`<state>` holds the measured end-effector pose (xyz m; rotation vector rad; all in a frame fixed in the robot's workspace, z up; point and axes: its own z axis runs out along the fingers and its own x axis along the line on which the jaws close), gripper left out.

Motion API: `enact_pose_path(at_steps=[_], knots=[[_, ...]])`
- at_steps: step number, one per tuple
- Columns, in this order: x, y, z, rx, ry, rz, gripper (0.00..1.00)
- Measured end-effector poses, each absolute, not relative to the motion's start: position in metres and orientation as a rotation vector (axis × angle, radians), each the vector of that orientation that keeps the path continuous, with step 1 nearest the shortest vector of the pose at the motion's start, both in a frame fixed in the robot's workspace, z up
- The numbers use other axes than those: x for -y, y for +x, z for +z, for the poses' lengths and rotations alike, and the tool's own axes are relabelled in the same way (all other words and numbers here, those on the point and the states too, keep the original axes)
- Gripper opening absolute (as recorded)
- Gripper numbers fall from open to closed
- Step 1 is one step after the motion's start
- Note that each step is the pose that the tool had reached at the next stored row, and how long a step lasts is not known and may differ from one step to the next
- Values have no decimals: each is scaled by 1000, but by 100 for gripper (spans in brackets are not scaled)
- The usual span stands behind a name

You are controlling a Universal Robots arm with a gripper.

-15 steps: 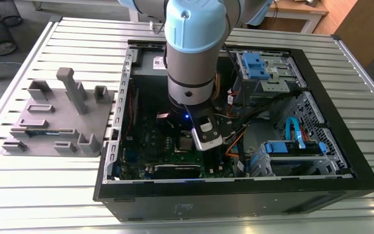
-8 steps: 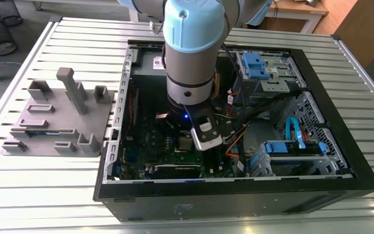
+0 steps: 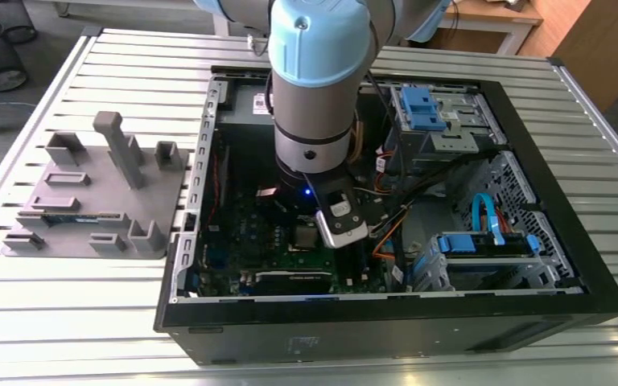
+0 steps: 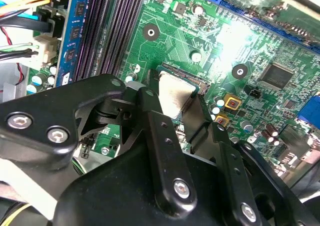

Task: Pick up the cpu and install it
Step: 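Place the cpu into insertion slot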

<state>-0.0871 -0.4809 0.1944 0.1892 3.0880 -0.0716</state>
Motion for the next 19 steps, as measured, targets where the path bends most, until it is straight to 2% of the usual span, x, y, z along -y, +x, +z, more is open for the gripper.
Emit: enact_pose_path(at_steps=[19], knots=[[481, -90, 196, -3089, 172, -71, 44]])
